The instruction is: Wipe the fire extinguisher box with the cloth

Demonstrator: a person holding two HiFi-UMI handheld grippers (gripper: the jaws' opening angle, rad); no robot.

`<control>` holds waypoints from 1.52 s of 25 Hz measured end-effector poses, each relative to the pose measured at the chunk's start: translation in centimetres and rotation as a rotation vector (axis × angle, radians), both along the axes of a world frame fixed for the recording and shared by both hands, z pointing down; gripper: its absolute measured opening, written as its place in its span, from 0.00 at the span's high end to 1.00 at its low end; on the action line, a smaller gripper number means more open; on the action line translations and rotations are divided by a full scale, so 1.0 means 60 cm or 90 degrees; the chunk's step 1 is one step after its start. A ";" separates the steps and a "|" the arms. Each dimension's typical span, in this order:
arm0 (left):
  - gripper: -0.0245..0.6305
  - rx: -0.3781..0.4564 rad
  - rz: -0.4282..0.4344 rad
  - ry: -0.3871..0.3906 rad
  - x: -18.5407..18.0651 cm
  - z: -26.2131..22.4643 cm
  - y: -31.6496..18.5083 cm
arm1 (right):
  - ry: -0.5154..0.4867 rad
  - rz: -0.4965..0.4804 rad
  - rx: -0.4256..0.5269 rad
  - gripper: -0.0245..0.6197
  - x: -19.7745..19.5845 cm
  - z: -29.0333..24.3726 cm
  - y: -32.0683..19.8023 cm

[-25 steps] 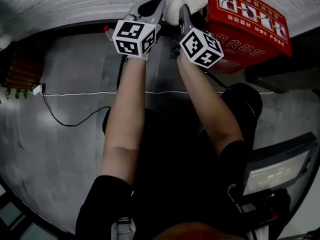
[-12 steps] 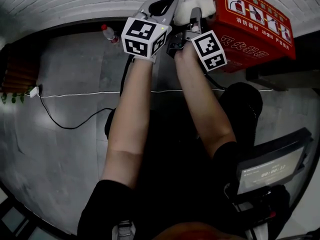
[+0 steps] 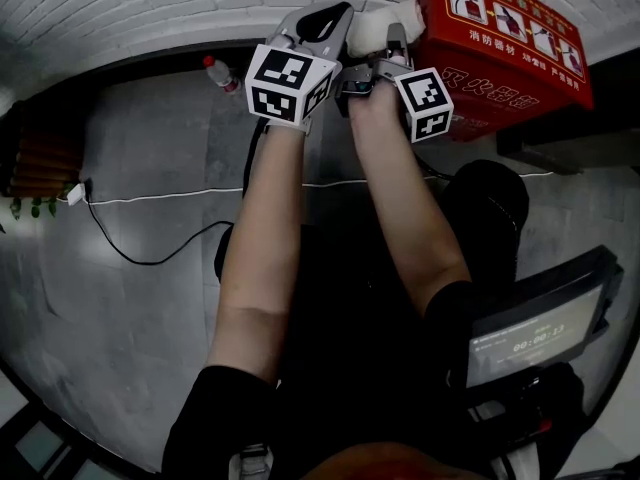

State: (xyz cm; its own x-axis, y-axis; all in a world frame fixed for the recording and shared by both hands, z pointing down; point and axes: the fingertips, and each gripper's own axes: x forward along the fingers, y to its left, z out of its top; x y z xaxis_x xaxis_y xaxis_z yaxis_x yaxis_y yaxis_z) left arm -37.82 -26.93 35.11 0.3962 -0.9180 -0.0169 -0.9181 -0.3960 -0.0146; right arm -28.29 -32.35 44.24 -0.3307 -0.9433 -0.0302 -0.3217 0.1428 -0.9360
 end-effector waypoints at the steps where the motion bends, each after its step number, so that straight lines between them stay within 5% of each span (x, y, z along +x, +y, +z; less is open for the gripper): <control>1: 0.96 -0.004 0.001 -0.002 0.002 0.004 -0.001 | -0.011 0.003 -0.005 0.83 0.001 0.004 0.000; 13: 0.96 -0.066 0.012 -0.039 0.010 0.058 -0.002 | -0.047 0.020 -0.076 0.83 0.008 0.078 0.013; 22: 0.96 -0.109 0.047 -0.130 0.063 0.163 -0.038 | -0.061 -0.002 -0.120 0.83 0.016 0.176 -0.009; 38: 0.96 -0.207 0.054 -0.128 0.092 0.312 -0.051 | -0.051 -0.013 -0.203 0.83 0.027 0.359 -0.001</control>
